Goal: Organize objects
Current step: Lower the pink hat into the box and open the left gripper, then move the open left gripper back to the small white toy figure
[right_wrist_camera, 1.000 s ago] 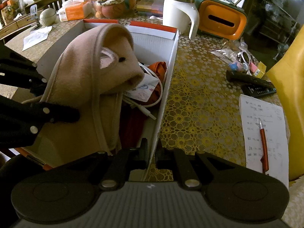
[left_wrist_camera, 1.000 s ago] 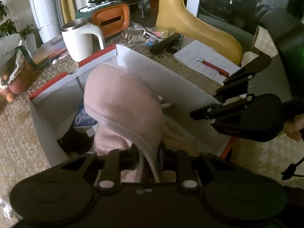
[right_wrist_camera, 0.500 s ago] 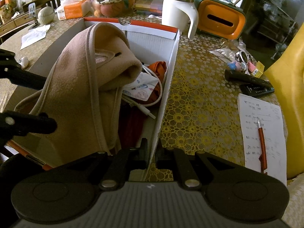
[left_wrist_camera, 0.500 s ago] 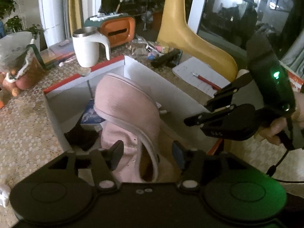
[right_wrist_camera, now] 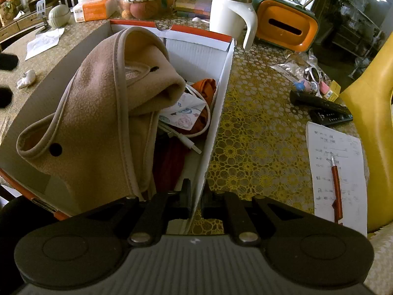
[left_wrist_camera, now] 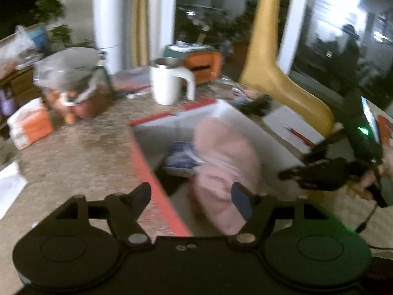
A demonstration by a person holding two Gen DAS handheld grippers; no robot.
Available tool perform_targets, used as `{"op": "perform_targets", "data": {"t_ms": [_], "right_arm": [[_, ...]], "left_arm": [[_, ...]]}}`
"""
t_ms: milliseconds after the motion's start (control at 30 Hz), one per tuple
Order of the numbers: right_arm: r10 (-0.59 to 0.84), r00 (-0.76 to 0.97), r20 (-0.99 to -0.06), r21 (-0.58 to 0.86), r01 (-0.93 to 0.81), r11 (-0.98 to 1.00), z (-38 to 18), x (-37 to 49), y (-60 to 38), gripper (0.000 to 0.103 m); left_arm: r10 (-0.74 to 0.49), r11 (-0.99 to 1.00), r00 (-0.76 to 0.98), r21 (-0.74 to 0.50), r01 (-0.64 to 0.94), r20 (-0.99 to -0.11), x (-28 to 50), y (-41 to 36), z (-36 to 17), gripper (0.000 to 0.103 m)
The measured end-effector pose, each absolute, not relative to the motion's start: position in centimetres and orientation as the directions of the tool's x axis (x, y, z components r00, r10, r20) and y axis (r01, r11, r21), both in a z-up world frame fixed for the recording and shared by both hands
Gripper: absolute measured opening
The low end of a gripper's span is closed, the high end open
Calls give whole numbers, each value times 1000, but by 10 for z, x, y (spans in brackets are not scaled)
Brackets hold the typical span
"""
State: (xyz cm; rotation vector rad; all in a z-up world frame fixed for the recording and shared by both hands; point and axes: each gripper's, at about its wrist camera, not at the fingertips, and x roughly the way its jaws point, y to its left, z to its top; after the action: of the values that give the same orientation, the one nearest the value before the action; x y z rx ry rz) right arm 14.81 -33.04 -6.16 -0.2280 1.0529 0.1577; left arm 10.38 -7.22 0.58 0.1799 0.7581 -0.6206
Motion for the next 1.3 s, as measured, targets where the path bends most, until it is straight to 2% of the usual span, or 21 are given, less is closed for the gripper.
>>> {"op": "perform_targets", "data": {"t_ms": [100, 533, 800, 1300], "right_arm": [[19, 487, -873, -111, -237, 965, -62, 148, -330, 7], [21, 474, -880, -104, -236, 966, -61, 149, -331, 7], [20, 464, -886, -101, -234, 967, -60, 149, -330, 7], [17, 452, -892, -95, -224, 970, -59, 151, -327, 7]], "left_arm": [[-422, 845, 597, -58, 531, -682, 111, -50, 9, 74], [-225, 951, 689, -2, 309, -689, 142, 32, 4, 101], [-129, 982, 668, -1, 189, -733, 167, 63, -37, 102], [-50, 997, 627, -2, 77, -777, 201, 77, -103, 101]]}}
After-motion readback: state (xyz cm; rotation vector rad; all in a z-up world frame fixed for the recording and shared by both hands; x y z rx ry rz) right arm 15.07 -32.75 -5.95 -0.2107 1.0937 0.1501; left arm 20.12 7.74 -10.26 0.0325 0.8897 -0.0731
